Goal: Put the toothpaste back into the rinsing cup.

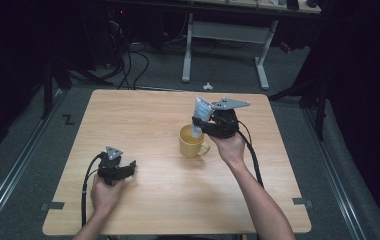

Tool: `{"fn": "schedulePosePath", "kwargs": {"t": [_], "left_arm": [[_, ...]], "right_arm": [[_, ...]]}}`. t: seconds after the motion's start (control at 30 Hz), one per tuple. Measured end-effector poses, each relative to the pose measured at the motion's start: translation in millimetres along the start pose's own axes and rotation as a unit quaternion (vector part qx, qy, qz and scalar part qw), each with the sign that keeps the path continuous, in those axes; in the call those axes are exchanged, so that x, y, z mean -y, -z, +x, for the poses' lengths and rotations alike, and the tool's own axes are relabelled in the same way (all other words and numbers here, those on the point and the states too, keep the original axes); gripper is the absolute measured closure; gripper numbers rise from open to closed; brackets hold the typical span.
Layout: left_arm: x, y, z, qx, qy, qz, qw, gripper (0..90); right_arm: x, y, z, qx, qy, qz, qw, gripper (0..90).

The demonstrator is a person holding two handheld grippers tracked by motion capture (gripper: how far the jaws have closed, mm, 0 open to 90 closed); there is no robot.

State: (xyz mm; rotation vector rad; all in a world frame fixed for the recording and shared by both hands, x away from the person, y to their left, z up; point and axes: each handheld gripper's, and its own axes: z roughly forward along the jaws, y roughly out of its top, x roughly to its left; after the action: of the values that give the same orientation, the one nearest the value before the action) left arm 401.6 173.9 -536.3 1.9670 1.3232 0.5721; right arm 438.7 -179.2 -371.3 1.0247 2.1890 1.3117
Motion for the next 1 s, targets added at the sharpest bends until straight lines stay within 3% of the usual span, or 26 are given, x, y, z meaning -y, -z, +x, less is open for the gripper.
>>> {"fn": "schedulePosePath", "kwargs": {"t": [1.0], "left_arm": [[-0.3,-0.3,-0.4,-0.003,0.000,0.000,1.0000,31.5]], "right_arm": [[18.8,-40.5,-2.4,0.022,-0.014,0.038,0.9989,62.8]]}}
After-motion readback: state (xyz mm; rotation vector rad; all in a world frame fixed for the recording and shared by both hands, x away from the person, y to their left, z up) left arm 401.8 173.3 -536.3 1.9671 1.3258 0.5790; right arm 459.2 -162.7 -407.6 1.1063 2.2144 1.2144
